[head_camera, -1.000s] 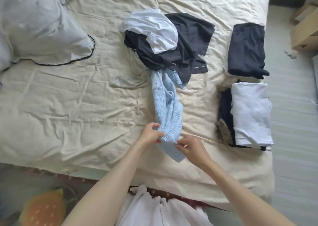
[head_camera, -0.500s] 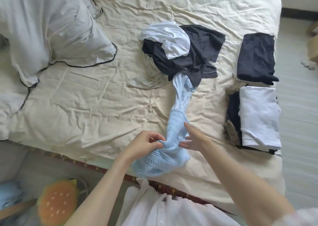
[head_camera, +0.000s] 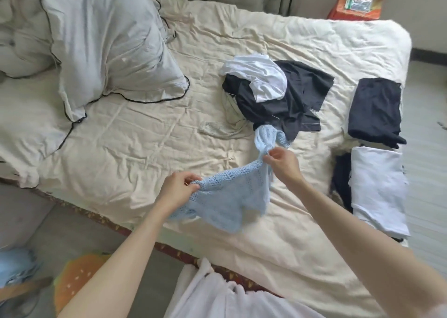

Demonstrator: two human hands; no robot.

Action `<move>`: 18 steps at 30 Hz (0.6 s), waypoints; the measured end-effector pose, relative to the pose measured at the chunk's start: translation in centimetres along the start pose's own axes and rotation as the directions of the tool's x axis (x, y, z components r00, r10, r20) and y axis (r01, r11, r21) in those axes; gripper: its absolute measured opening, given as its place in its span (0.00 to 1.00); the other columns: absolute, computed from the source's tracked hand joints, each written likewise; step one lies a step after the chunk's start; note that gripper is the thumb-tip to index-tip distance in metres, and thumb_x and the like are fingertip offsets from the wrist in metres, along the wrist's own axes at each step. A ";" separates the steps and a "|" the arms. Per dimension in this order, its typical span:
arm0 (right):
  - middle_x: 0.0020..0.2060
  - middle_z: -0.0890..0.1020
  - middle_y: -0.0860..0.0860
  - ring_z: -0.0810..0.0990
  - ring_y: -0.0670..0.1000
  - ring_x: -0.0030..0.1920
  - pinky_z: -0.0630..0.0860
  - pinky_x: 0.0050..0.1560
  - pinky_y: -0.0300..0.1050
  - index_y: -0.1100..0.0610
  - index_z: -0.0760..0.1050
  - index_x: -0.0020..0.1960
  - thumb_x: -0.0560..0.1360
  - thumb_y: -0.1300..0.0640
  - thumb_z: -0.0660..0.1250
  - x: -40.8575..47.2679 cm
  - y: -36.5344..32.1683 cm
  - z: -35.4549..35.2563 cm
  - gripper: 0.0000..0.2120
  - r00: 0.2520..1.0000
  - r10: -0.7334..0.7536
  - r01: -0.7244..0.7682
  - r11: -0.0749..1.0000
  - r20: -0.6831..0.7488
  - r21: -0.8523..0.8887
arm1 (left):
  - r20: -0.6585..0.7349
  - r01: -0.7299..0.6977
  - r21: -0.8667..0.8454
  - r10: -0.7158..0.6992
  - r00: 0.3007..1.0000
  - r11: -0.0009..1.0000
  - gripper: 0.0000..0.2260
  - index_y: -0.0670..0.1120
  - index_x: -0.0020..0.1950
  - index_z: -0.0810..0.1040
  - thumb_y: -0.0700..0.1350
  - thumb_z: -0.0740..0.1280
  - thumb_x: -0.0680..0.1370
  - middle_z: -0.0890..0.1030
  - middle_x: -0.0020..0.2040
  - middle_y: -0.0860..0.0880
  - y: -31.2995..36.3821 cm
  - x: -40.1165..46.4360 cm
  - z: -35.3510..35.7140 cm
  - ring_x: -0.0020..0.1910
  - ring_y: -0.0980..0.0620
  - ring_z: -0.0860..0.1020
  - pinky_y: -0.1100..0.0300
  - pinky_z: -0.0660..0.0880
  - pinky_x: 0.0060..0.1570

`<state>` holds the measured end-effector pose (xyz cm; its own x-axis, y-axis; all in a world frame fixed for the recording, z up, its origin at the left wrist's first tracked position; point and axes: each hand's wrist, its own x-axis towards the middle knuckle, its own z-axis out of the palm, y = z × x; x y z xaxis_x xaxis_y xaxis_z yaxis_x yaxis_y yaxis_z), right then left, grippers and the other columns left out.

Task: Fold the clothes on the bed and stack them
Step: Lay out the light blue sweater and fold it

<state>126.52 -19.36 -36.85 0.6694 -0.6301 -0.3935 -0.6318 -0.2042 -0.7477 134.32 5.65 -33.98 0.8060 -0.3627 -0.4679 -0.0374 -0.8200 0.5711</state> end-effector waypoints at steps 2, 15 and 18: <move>0.46 0.78 0.53 0.77 0.52 0.47 0.74 0.53 0.51 0.60 0.78 0.50 0.76 0.61 0.65 -0.3 -3.0 -1.3 0.05 0.996 -0.093 0.091 0.988 0.011 0.125 | 0.223 -0.054 0.091 0.033 0.974 0.994 0.05 0.49 0.49 0.82 0.42 0.69 0.75 0.82 0.44 0.49 1.3 0.5 -1.2 0.45 0.53 0.79 0.62 0.72 0.46; 0.40 0.81 0.43 0.79 0.35 0.39 0.74 0.44 0.29 0.55 0.79 0.50 0.76 0.67 0.66 -2.4 -11.2 -9.5 0.09 0.847 -0.523 0.472 0.819 0.088 0.328 | 0.089 -0.558 -0.251 0.593 0.800 0.791 0.17 0.53 0.64 0.75 0.51 0.69 0.75 0.77 0.62 0.59 13.8 3.1 -5.0 0.59 0.69 0.73 0.76 0.65 0.54; 0.38 0.81 0.43 0.77 0.35 0.36 0.71 0.39 0.27 0.50 0.78 0.45 0.76 0.67 0.65 -2.3 -11.6 -11.6 0.12 0.844 -0.532 0.493 0.815 0.058 0.304 | 0.077 -0.551 -0.311 0.599 0.797 0.774 0.11 0.57 0.57 0.77 0.51 0.69 0.75 0.80 0.55 0.60 14.4 3.3 -2.9 0.53 0.70 0.76 0.80 0.67 0.48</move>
<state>127.80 -24.22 -21.07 0.9245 -0.3797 0.0346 -0.0665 -0.2498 -0.9660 138.15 -6.07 -25.40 0.5746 -0.8142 -0.0831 -0.2894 -0.2971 0.9099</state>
